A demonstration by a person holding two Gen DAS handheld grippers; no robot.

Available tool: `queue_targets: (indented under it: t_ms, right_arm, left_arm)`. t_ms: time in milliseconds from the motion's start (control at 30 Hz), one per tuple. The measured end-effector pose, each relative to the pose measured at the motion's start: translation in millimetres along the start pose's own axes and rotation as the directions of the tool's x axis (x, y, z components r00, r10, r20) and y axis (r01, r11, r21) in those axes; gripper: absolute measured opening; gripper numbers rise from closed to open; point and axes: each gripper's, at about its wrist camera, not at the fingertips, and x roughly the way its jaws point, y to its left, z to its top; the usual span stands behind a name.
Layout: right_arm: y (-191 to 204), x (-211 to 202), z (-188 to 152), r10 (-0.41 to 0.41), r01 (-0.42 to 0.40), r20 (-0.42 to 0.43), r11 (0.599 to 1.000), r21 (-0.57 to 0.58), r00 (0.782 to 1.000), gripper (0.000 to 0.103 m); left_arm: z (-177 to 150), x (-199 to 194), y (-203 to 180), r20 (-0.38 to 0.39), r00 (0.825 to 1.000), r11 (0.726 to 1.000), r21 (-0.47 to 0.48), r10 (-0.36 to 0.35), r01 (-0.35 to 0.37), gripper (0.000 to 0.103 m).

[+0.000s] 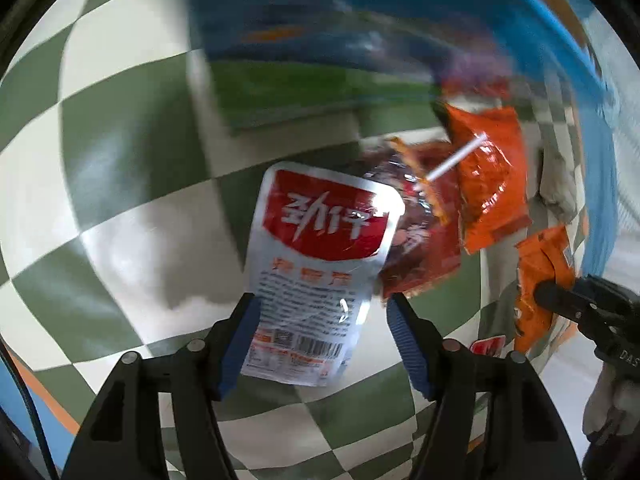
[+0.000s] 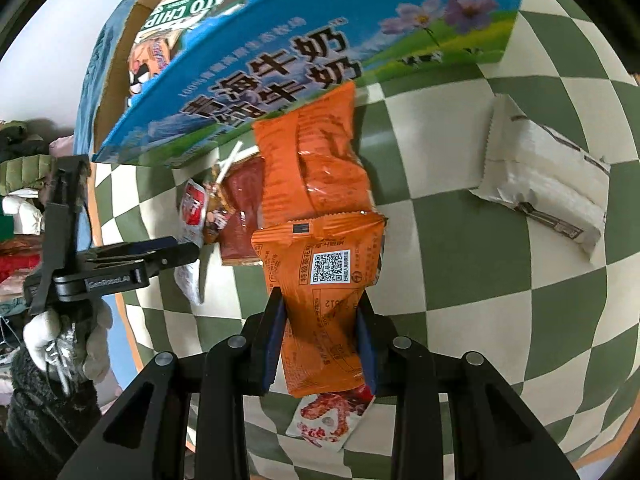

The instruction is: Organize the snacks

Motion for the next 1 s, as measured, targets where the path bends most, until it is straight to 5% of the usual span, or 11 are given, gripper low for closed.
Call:
queue_targets:
  t_ms: [133,267,333,433,500,800,1000]
  right_arm:
    - [-3.0,4.8,-2.3,-0.009,0.009,-0.007,1.000,0.008,1.000,0.035]
    - [-1.4,4.0,-2.1,-0.011,0.011,-0.003,1.000,0.007,1.000,0.035]
    - [1.9,3.3,-1.2,-0.017,0.017,0.002,1.000,-0.003,1.000,0.035]
    - [4.2,0.9,-1.1,-0.021,0.021,0.014,1.000,-0.005,1.000,0.035]
    - [3.1,-1.9,-1.9,-0.021,0.022,0.020,1.000,-0.004,1.000,0.035]
    - [-5.6,-10.9,-2.1,-0.011,0.011,0.040,1.000,0.014,0.999,0.035]
    - [3.7,-46.6,-5.1,0.035,-0.035,0.088,0.999,0.002,0.996,0.035]
  left_arm:
    - [19.8,-1.4,-9.2,0.026,0.976,0.975,0.053,0.215,-0.216,0.073]
    - [22.5,4.6,-22.9,0.047,0.966,0.964,0.061,0.256,-0.258,0.073]
    - [21.6,8.2,-41.7,0.051,0.965,0.964,0.053,0.258,-0.260,0.063]
    - [10.8,11.7,-63.6,0.058,0.970,0.971,0.032,0.236,-0.239,0.062]
    - [8.3,3.3,-65.0,0.057,0.975,0.976,0.014,0.214,-0.215,0.049]
    - [-22.5,-8.7,-55.2,0.096,0.979,0.982,0.048,0.180,-0.185,0.048]
    - [-58.3,-72.7,-68.3,0.181,0.975,0.990,0.016,0.132,-0.137,0.048]
